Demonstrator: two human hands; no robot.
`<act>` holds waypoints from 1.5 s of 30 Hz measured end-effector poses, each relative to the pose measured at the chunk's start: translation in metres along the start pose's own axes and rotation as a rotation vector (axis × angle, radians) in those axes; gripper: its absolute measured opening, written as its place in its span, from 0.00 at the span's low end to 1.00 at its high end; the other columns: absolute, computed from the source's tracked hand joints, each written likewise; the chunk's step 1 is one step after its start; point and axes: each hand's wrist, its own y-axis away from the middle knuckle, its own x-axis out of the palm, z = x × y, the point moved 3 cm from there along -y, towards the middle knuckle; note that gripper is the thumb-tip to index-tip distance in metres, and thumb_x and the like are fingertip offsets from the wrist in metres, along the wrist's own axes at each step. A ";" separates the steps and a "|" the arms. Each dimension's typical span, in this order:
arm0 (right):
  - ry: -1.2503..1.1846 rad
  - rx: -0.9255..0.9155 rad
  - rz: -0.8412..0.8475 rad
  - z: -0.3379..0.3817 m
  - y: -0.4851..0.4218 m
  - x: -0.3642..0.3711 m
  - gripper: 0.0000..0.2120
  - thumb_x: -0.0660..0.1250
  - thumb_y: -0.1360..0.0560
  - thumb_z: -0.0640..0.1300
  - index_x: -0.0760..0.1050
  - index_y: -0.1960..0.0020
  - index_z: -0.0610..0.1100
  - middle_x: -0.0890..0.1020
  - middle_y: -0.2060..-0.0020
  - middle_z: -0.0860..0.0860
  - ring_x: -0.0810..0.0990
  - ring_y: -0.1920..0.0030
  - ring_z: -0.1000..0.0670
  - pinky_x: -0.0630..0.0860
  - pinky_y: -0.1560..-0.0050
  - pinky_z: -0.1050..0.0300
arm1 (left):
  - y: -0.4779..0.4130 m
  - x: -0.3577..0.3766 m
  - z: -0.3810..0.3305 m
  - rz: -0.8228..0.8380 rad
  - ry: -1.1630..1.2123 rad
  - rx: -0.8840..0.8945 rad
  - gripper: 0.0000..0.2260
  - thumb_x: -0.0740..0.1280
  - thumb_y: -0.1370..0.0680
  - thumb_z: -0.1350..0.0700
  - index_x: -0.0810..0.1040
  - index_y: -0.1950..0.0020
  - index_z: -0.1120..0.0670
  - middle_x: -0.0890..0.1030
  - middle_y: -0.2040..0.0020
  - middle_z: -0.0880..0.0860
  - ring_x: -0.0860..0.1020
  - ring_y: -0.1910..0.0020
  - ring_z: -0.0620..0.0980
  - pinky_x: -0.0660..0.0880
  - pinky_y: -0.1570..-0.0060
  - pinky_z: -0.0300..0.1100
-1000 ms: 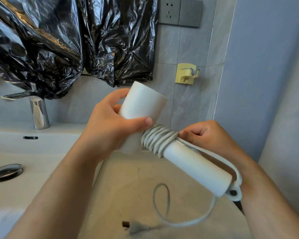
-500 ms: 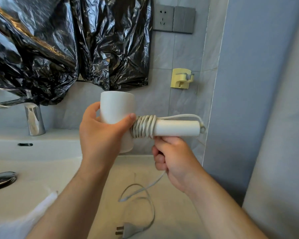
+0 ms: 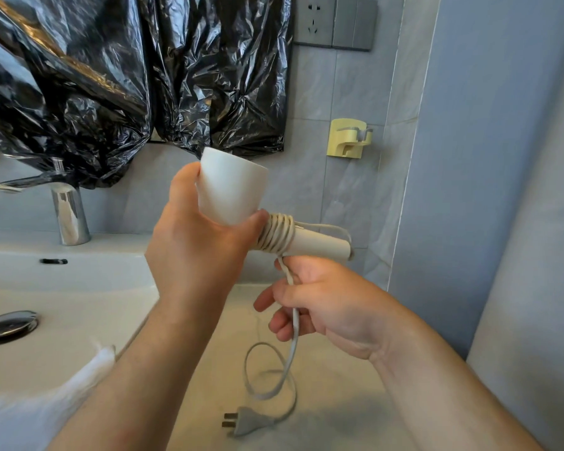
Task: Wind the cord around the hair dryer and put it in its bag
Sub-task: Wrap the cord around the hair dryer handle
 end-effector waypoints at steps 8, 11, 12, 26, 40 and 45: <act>0.694 -0.146 -0.239 0.002 -0.002 -0.034 0.10 0.62 0.22 0.43 0.82 0.55 0.45 0.75 0.72 0.52 0.67 0.73 0.55 0.66 0.70 0.61 | -0.025 -0.002 0.021 0.296 -0.126 0.045 0.34 0.77 0.44 0.39 0.71 0.40 0.37 0.80 0.53 0.45 0.80 0.50 0.55 0.77 0.51 0.51; 0.783 -0.209 -0.257 0.009 0.003 -0.036 0.10 0.66 0.24 0.43 0.82 0.61 0.52 0.76 0.74 0.55 0.70 0.73 0.58 0.67 0.68 0.63 | -0.021 0.006 0.021 0.472 -0.103 0.083 0.36 0.75 0.48 0.37 0.71 0.40 0.34 0.81 0.53 0.42 0.80 0.52 0.51 0.78 0.51 0.51; 0.777 -0.221 -0.297 0.011 0.004 -0.039 0.08 0.69 0.26 0.45 0.82 0.63 0.52 0.78 0.73 0.56 0.74 0.71 0.59 0.70 0.66 0.64 | -0.021 0.008 0.020 0.498 -0.094 0.096 0.36 0.75 0.48 0.37 0.70 0.40 0.34 0.80 0.53 0.41 0.80 0.52 0.51 0.79 0.51 0.51; 0.482 -0.288 -0.395 0.014 0.010 -0.067 0.28 0.70 0.41 0.64 0.75 0.72 0.37 0.69 0.78 0.51 0.65 0.76 0.56 0.62 0.74 0.62 | -0.028 -0.004 0.016 0.528 0.411 -0.126 0.35 0.81 0.49 0.48 0.79 0.43 0.41 0.86 0.59 0.52 0.83 0.65 0.49 0.80 0.71 0.48; -0.371 -0.297 -0.276 -0.017 -0.017 -0.061 0.15 0.53 0.22 0.31 0.74 0.58 0.45 0.72 0.76 0.53 0.61 0.80 0.60 0.54 0.78 0.69 | -0.011 0.018 0.017 0.291 0.616 -0.361 0.24 0.80 0.40 0.51 0.78 0.46 0.46 0.84 0.58 0.50 0.83 0.66 0.45 0.80 0.69 0.44; -0.256 -0.370 -0.276 -0.007 -0.011 -0.057 0.15 0.57 0.26 0.28 0.75 0.55 0.45 0.70 0.74 0.55 0.59 0.78 0.59 0.54 0.78 0.66 | -0.003 0.028 0.022 0.183 0.628 -0.437 0.31 0.81 0.40 0.48 0.77 0.40 0.51 0.84 0.52 0.53 0.85 0.58 0.49 0.83 0.60 0.52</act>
